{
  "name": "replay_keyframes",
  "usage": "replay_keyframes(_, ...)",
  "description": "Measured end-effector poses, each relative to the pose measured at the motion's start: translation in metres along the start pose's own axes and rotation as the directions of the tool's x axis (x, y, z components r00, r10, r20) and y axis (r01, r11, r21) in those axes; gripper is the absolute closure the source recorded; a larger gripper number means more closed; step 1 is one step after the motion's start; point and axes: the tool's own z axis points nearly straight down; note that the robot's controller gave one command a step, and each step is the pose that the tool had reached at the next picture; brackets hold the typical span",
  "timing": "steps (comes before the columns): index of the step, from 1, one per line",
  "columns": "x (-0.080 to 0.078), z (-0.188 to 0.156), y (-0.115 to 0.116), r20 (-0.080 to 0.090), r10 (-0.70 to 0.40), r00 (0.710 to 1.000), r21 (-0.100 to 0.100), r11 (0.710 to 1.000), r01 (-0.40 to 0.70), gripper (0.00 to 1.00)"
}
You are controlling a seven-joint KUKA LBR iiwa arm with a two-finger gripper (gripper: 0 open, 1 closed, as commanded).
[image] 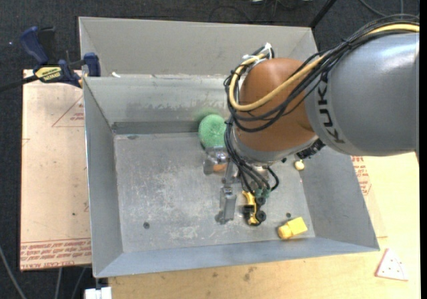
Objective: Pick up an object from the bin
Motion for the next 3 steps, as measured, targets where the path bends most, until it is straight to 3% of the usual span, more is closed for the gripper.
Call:
replay_keyframes(1, -0.022, -0.019, -0.018, 0.021, -0.008, 1.0, -0.002, 1.0, 0.008, 0.0)
replay_keyframes(2, -0.066, -0.008, -0.044, 0.006, 0.008, 1.0, -0.001, 1.0, -0.008, 0.0)
replay_keyframes(3, -0.082, 0.009, -0.074, 0.025, 0.004, 1.0, -0.001, 1.0, -0.004, 0.0)
